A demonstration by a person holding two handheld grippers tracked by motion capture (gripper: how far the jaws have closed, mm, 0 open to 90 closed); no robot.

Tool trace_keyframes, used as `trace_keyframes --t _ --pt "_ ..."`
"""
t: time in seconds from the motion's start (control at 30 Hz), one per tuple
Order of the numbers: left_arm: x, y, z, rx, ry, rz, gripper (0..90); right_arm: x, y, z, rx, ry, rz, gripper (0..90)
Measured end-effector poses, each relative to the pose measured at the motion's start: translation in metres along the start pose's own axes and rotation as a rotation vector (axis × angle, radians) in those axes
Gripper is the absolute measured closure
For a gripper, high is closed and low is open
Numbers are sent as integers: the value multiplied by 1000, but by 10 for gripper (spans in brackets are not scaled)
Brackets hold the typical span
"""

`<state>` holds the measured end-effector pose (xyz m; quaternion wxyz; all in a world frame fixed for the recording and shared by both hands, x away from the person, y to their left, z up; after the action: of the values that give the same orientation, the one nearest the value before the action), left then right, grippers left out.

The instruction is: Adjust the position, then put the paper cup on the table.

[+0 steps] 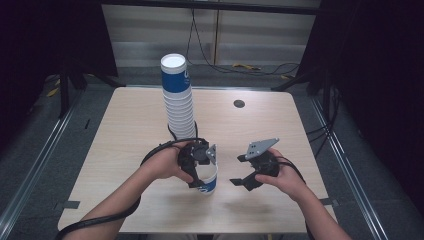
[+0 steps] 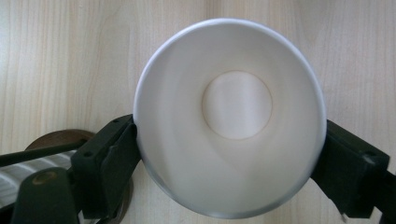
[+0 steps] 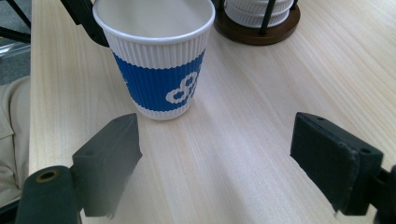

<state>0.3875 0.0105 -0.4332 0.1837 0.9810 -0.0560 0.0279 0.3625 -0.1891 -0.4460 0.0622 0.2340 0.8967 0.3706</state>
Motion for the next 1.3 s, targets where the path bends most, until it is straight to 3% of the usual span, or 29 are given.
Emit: trace_keyframes --t 1.0,1.03,1.17,1.3 --pt "-8 -1 2 -117 -34 -21 154 -1 1 -1 12 -8 -3 153" --pt "-7 -1 1 -111 -26 5 154 -1 1 -1 13 -9 -8 153" --pt "-9 -2 2 -130 -38 -22 154 0 2 -1 15 -7 -6 153" --pt "-11 -3 2 -147 -43 -15 153 0 2 -2 13 -10 -15 153"
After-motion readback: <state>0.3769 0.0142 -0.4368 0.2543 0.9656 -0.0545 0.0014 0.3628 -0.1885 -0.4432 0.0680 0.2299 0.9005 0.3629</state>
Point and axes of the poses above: each handheld gripper's, and its own axes: z roughly forward along the jaws, y roughly out of its top, x roughly to its left, the point moved 3 cm from there along z, roughly forward along the jaws, and after that the axes turned 3 degrees about z, right-handed, at the moved point
